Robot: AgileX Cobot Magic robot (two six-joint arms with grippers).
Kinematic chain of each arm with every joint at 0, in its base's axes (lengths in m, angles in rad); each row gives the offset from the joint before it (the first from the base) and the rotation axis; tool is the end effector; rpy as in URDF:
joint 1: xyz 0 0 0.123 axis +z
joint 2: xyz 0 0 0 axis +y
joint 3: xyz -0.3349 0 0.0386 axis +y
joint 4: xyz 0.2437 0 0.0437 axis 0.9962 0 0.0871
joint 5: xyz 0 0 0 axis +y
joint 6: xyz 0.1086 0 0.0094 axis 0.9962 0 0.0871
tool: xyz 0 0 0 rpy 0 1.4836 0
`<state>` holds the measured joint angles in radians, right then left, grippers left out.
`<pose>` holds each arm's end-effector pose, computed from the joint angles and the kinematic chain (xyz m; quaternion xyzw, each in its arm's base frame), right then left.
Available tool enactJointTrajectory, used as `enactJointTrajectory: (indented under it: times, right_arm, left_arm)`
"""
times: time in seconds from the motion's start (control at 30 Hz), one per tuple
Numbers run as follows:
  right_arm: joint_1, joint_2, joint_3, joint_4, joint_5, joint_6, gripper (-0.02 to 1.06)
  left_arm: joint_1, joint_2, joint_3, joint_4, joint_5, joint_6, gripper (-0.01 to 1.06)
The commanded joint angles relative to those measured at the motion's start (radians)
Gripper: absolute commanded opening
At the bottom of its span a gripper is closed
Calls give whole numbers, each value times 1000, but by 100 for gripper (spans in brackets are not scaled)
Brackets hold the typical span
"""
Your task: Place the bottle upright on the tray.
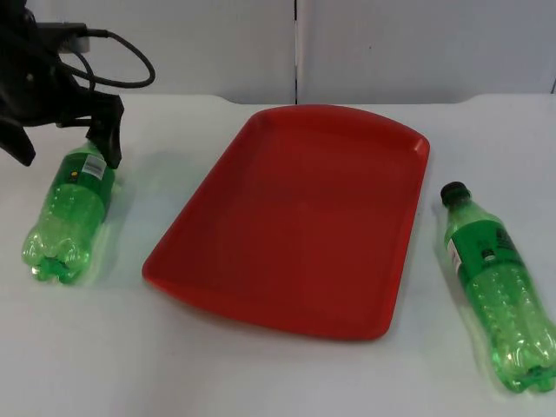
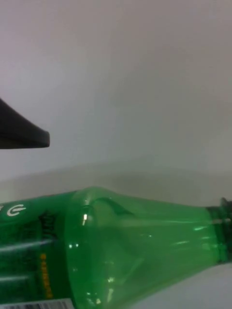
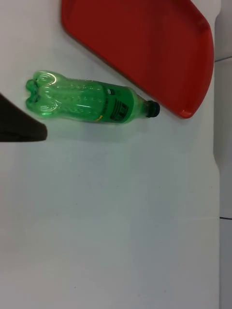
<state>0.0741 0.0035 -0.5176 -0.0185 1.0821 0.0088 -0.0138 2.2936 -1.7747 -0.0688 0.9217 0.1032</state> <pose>-0.0472 -0.0053 0.2702 -0.0274 0.8547 0.0123 0.5183 0.5071 -0.0130 0.1594 0.0404 0.9928 -0.0246 0.1096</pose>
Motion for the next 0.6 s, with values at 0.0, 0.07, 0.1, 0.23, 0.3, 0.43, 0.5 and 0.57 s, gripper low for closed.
enactJointTrajectory:
  times: [0.0, 0.07, 0.1, 0.23, 0.3, 0.43, 0.5, 0.57]
  right_arm:
    - [-6, -3, 2, 3, -5, 0, 105]
    - [-6, -3, 2, 3, -5, 0, 105]
    - [-6, -3, 2, 3, -5, 0, 105]
    - [-6, -3, 2, 3, -5, 0, 105]
    - [-6, -3, 2, 3, -5, 0, 105]
    - [-6, -3, 2, 3, -5, 0, 105]
    - [-6, -3, 2, 3, -5, 0, 105]
    - [-6, -3, 2, 3, -5, 0, 105]
  left_arm:
    - [-3, 6, -6, 4, -6, -15, 105]
    - [-3, 15, -6, 2, -13, -31, 105]
    - [-3, 18, -6, 0, -16, -32, 105]
    - [-5, 35, -6, 0, -24, -44, 105]
    - [-5, 41, -6, -2, -29, -49, 105]
    - [-10, 78, -6, -23, -48, -51, 105]
    - [-10, 88, -6, -28, -52, -51, 105]
    - [-10, 104, -6, -30, -60, -51, 105]
